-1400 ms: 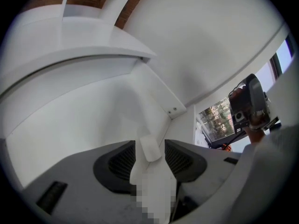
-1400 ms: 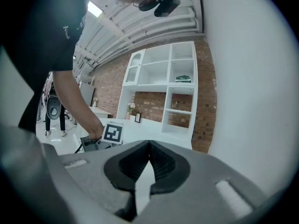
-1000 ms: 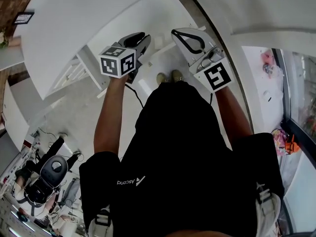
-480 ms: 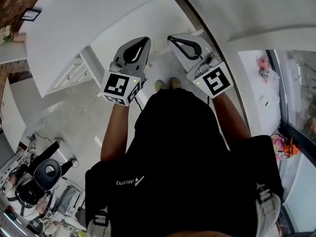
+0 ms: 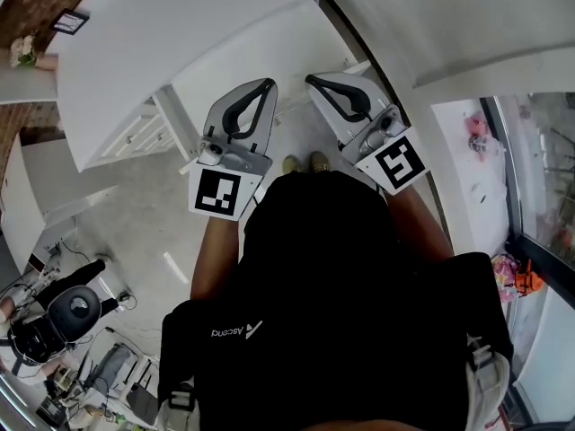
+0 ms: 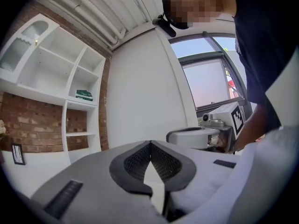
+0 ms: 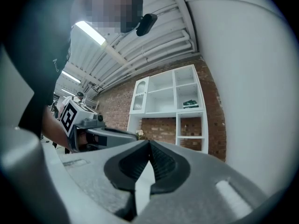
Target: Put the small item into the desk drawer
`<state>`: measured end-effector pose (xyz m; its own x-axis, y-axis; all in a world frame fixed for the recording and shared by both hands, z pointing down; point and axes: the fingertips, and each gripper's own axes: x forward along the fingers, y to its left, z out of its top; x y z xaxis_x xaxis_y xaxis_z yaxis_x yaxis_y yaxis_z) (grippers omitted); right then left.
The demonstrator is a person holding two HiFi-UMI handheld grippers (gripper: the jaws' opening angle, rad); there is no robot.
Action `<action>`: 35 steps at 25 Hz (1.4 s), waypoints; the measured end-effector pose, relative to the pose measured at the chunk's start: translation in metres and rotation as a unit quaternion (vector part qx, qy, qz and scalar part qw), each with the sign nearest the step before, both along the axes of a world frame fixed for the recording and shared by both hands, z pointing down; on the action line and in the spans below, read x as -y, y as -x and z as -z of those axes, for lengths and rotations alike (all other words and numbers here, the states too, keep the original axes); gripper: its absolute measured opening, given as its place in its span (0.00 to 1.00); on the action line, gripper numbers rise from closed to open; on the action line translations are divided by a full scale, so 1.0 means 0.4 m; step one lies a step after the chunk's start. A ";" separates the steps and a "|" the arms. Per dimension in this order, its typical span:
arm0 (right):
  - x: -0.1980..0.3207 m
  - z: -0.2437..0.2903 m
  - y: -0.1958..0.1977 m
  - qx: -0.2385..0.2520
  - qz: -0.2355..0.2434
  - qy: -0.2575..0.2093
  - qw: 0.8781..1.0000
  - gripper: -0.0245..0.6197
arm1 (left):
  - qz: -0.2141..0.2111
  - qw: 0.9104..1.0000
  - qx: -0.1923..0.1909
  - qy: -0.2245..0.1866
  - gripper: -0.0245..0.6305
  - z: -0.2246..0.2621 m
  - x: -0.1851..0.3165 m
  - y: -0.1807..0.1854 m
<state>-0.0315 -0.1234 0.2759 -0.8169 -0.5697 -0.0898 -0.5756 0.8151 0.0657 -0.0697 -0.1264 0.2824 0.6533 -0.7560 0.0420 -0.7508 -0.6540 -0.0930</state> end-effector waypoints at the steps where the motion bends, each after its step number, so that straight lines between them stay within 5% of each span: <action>1: -0.006 0.005 0.005 0.001 0.002 -0.003 1.000 0.04 | 0.000 1.000 -0.003 -0.003 0.04 0.005 -0.008 0.004; 35: -0.021 0.014 0.018 -0.011 -0.006 -0.008 1.000 0.04 | -0.018 1.000 -0.015 0.005 0.04 0.013 -0.036 0.016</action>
